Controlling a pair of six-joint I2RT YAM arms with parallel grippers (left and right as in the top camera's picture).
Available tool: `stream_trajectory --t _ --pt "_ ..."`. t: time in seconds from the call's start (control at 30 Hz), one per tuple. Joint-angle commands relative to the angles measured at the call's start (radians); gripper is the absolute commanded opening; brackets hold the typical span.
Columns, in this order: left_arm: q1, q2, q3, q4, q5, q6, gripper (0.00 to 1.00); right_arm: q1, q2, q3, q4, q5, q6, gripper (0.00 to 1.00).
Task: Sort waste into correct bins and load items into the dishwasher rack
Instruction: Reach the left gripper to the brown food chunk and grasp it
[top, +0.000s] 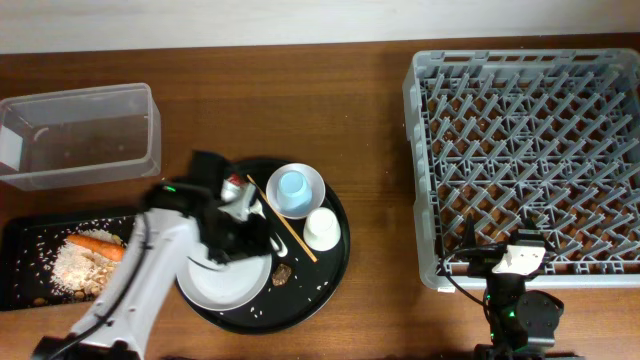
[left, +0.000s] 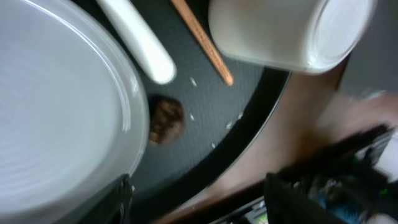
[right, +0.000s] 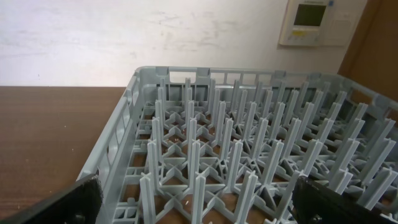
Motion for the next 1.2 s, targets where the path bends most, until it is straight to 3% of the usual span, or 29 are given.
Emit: stream_trajectory --t 0.0,0.17,0.33,0.57,0.9,1.17 --pt "-0.156 -0.008 -0.118 0.124 -0.031 -0.142 0.63 -0.006 -0.006 -0.005 -0.007 0.002 0.001 0.99" --pt "-0.336 -0.008 -0.127 0.149 -0.287 -0.288 0.62 -0.006 -0.006 -0.005 -0.007 0.002 0.001 0.99" --pt "-0.435 0.003 -0.127 0.196 -0.446 -0.29 0.62 -0.006 -0.006 -0.005 -0.007 0.002 0.001 0.99" --pt "-0.48 0.098 -0.127 0.25 -0.472 -0.185 0.57 -0.006 -0.006 -0.005 -0.007 0.002 0.001 0.99" --pt "-0.48 0.164 -0.127 0.259 -0.606 -0.17 0.52 -0.006 -0.006 -0.005 -0.007 0.002 0.001 0.99" --pt "-0.481 0.175 -0.127 0.259 -0.551 -0.17 0.5 -0.006 -0.006 -0.005 -0.007 0.002 0.001 0.99"
